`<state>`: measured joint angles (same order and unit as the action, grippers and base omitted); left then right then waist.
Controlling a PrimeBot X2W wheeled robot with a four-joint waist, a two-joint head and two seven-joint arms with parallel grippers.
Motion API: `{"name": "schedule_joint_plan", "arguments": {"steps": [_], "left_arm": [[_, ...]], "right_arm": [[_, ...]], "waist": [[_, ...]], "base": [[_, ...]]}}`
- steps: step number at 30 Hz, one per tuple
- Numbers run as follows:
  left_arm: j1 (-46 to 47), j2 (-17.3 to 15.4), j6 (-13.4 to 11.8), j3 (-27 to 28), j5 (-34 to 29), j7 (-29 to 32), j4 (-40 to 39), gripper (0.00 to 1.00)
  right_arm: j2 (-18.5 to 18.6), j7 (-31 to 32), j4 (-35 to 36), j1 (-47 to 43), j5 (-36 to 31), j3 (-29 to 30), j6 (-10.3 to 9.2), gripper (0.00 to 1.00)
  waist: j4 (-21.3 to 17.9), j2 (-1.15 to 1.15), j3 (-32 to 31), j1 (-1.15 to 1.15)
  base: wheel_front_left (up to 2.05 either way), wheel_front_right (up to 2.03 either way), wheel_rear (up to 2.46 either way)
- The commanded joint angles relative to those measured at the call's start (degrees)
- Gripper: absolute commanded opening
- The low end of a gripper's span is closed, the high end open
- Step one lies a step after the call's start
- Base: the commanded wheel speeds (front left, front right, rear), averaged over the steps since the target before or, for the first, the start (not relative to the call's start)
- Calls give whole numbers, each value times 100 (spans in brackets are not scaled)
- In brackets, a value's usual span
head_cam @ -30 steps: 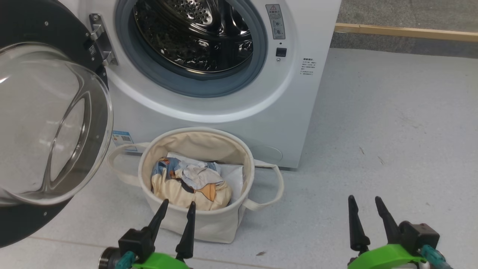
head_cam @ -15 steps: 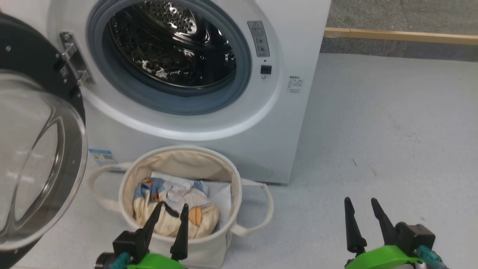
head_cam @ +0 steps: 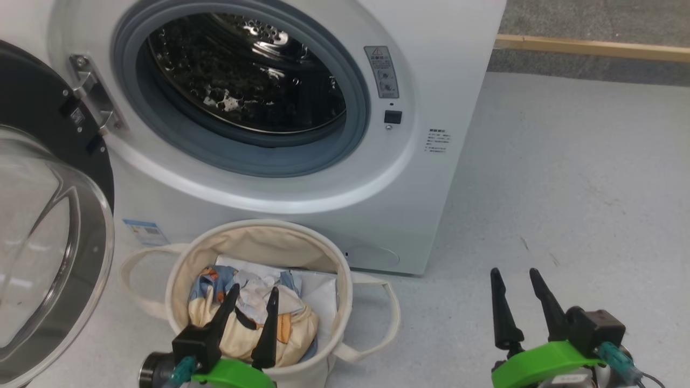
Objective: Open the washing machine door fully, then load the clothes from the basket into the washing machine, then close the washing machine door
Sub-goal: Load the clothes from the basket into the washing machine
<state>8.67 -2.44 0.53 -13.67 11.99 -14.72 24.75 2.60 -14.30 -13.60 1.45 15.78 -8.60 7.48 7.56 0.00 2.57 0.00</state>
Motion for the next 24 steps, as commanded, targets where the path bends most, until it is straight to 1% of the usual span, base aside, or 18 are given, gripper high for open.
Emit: {"name": "schedule_joint_plan", "arguments": {"steps": [1, 6, 11, 14, 17, 22, 24], "left_arm": [[217, -43, -16, 162, -26, -28, -144, 100], [274, -43, -30, 173, -73, -28, -12, 100], [421, -43, 23, 158, -130, -28, 419, 100], [657, -67, 22, 124, -268, -28, 912, 100], [983, -65, 47, 175, -261, -28, 1408, 100], [1697, -96, 31, 173, -306, -20, 2684, 100], [2039, -95, 78, 196, -252, -6, 3168, 100]], "right_arm": [[28, -70, 262, 181, -27, -165, 1, 100], [28, -70, 514, 186, -64, -277, 1, 100], [28, -70, 725, 92, -247, -311, 1, 100], [28, -70, 788, 116, -336, -361, 1, 100], [28, -70, 893, 210, -410, -344, 1, 100], [28, -70, 1076, 411, -527, -216, 1, 100], [28, -70, 1137, 477, -594, -150, 1, 100]], "waist": [[23, 0, 58, 0], [-43, 0, 213, 0], [-127, 0, 388, 0], [-195, 0, 600, 0], [-263, 0, 902, 0], [-363, 0, 1485, 0], [-390, 0, 1733, 0]], "base": [[0, 0, 0], [0, 0, 0], [0, 0, 0], [0, 0, 0], [0, 0, 0], [0, 0, 0], [0, 0, 0]]}}
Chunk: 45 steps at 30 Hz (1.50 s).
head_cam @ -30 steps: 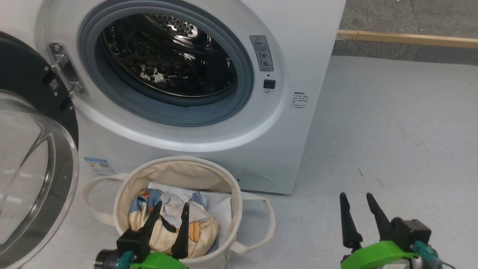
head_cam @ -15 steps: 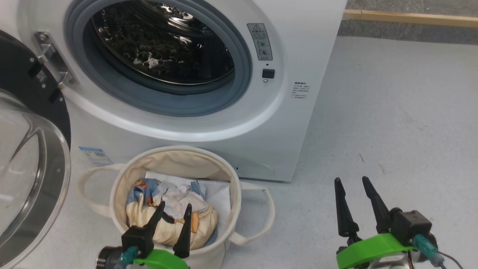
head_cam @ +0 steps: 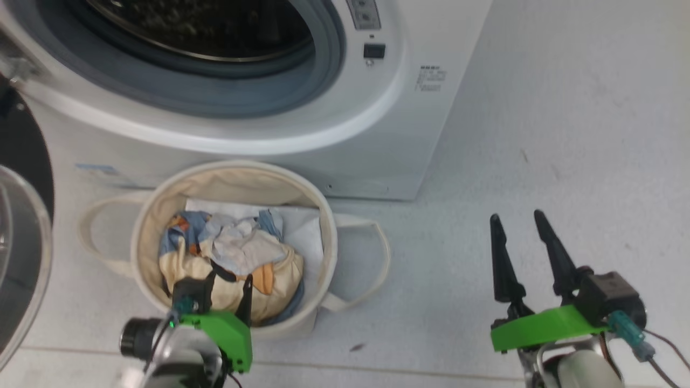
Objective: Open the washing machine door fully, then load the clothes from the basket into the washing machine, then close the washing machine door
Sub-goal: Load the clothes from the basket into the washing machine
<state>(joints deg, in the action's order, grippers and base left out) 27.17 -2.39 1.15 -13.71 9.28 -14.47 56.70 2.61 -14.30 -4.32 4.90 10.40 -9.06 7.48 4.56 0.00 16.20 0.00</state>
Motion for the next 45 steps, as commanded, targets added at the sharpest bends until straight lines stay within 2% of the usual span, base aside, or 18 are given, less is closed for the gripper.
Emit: {"name": "schedule_joint_plan", "arguments": {"steps": [1, 7, 12, 18, 23, 34, 38, 39, 45], "left_arm": [[356, -106, 31, 184, 13, -15, 201, 100], [1398, -196, 140, 256, 144, 289, 1238, 100], [2063, -371, 80, 174, 75, 442, 1542, 100], [2551, -505, -6, 73, 16, 672, 1667, 100], [2793, -550, -115, -44, -54, 902, 1704, 100], [2991, -447, -240, -151, -8, 1147, 1723, 100], [3054, -393, -198, -186, 30, 1257, 1724, 99], [3061, -373, -180, -196, 42, 1239, 1725, 0], [3071, -259, -60, -129, 235, 1040, 1725, 0]], "right_arm": [[27, -70, 242, 163, -83, -82, 1, 100], [27, -70, 515, 464, -283, 50, 1, 100], [27, -70, 687, 734, -368, 94, 1, 100], [27, -70, 801, 952, -377, 172, 1, 100], [27, -70, 846, 1088, -402, 176, 1, 100], [27, -70, 865, 1119, -512, 252, 1, 100], [27, -70, 926, 1128, -588, 280, 1, 100], [27, -70, 936, 1119, -601, 302, 1, 100], [27, -70, 958, 1073, -692, 322, 1, 100]], "waist": [[-103, 0, 504, 0], [-194, 0, 1470, 0], [-294, 0, 2220, 0], [-359, 0, 2812, 0], [-370, 0, 3104, 0], [-332, 0, 3318, 0], [-330, 0, 3434, 0], [-323, 0, 3440, 0], [-242, 0, 3434, 0]], "base": [[0, 0, 0], [0, 0, 0], [0, 0, 0], [0, 0, 0], [0, 0, 0], [0, 0, 0], [0, 0, 0], [0, 0, 0], [0, 0, 0]]}}
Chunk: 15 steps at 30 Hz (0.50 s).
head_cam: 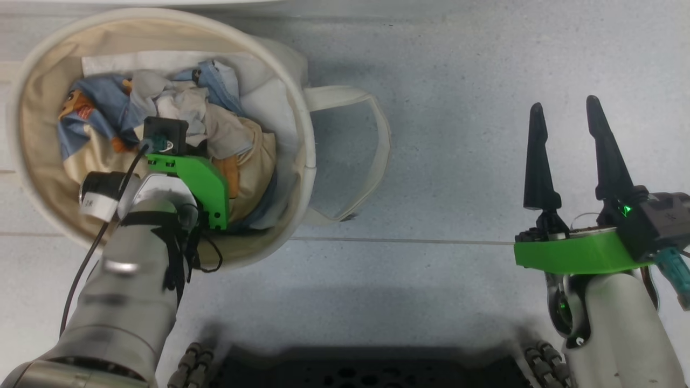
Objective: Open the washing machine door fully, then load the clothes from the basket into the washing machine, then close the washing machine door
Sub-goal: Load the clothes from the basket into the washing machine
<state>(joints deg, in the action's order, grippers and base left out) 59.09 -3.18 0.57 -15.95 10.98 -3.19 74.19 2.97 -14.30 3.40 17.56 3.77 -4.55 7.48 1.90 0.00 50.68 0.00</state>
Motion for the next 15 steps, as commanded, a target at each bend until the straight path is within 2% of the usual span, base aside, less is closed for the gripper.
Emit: {"name": "schedule_joint_plan", "arguments": {"steps": [1, 5, 10, 15], "left_arm": [[-148, -178, -65, 132, 108, -119, -24, 0], [-267, -248, -359, -54, -78, -442, -24, 0], [-448, -308, -399, -85, -65, -949, -24, 0], [-653, -387, -449, -100, -71, -1160, -177, 0]], "right_arm": [[-9, -70, 189, -182, -27, -125, 1, 100], [-9, -70, 155, -114, 27, -160, 1, 100], [-9, -70, 20, -28, 141, -236, 1, 100], [-9, -70, -107, -17, 289, -273, 1, 100]], "waist": [[44, 0, -46, 0], [101, 0, -251, 0], [194, 0, -718, 0], [264, 0, -1236, 0]], "base": [[0, 0, 0], [0, 0, 0], [0, 0, 0], [0, 0, 0]]}}
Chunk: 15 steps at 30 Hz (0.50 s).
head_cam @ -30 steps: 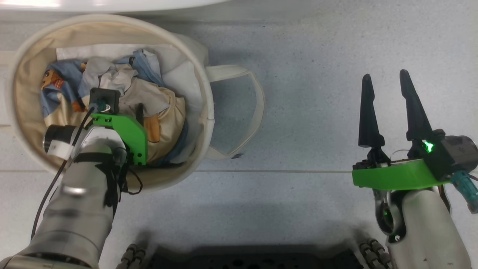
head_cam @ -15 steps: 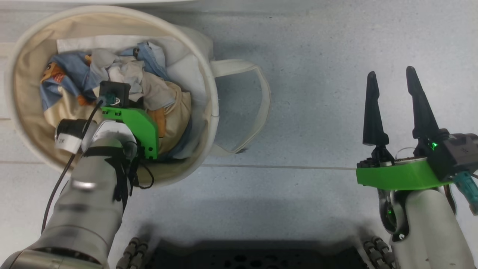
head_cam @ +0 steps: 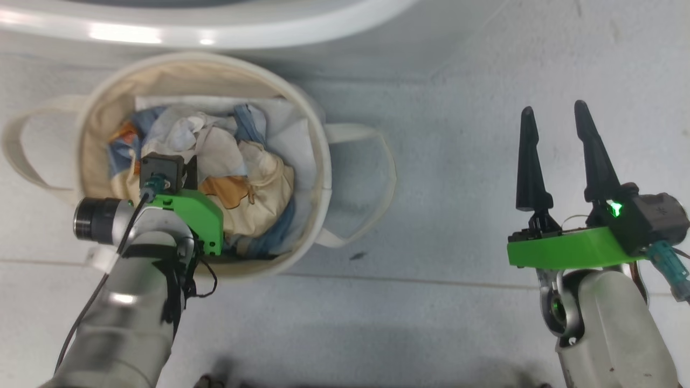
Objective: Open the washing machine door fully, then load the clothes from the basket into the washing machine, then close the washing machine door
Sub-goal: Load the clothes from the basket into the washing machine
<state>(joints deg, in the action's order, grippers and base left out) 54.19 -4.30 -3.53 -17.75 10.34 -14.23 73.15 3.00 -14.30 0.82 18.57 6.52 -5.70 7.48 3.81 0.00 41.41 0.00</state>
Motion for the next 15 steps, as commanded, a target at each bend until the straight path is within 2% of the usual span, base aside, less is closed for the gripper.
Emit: {"name": "schedule_joint_plan", "arguments": {"steps": [1, 8, 15], "left_arm": [[-233, -302, -67, 71, -27, -67, -222, 0], [-1498, -576, -310, 132, -374, -75, -2597, 0], [-2630, -664, -452, 325, -611, -76, -4576, 0]], "right_arm": [[-13, -70, 117, -131, 51, -161, 1, 100], [-13, -70, -145, -354, 297, -88, 1, 100], [-13, -70, -307, -701, 475, -56, 1, 100]], "waist": [[93, 0, -449, 0], [263, 0, -1633, 0], [371, 0, -2597, 0]], "base": [[0, 0, 0], [0, 0, 0], [0, 0, 0]]}}
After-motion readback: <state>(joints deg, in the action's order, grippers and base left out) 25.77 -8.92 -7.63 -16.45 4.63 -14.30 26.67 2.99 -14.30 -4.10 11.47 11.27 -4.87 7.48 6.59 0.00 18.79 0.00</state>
